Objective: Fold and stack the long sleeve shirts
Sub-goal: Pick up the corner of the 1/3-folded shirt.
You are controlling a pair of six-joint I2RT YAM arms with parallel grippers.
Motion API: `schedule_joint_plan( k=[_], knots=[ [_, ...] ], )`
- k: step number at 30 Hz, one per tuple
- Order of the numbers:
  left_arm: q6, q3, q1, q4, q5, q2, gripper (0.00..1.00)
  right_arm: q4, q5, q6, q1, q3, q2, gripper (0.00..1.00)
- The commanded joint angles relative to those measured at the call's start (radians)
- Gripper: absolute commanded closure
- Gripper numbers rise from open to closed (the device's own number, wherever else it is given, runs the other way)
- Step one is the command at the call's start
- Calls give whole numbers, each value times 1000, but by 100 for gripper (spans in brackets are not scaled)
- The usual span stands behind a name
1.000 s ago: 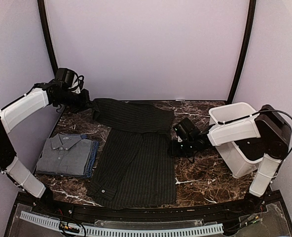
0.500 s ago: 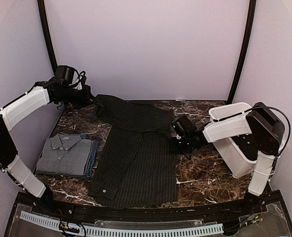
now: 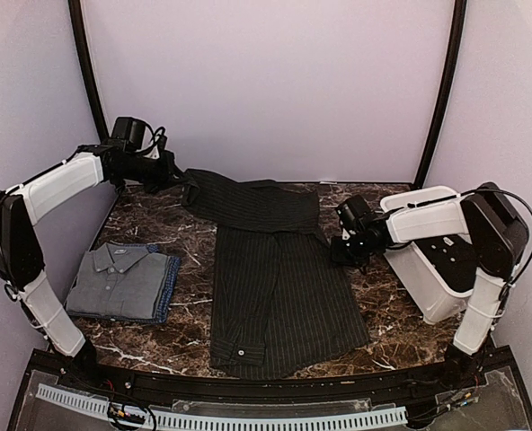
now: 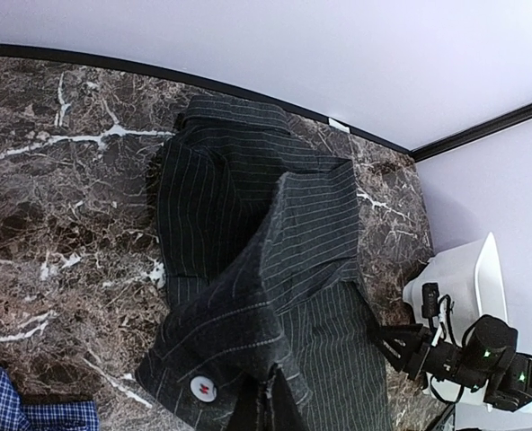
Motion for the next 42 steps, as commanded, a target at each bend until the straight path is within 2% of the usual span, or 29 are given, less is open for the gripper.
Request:
schedule_joint_plan(
  k=[1,10,17,24,34,40,42],
  knots=[
    [-15,42,6,36,27,2,100,-78,9,-13,53,-48,-114,57],
    [-4,61,6,33,49,4,100,-220,45,125,179,-219,-330,55],
    [4,66,6,30,55,-2,100,-352,61,324,306,-334,-484,55],
    [3,66,6,42,60,-5,100,-396,31,459,362,-459,-600,61],
    [-2,79,6,40,66,-3,100,-310,-4,523,395,-532,-605,79],
    [-9,100,6,46,74,-2,100,-312,13,531,406,-522,-630,100],
    [-7,120,6,50,77,-2,100,-321,20,529,416,-502,-637,100]
  ],
)
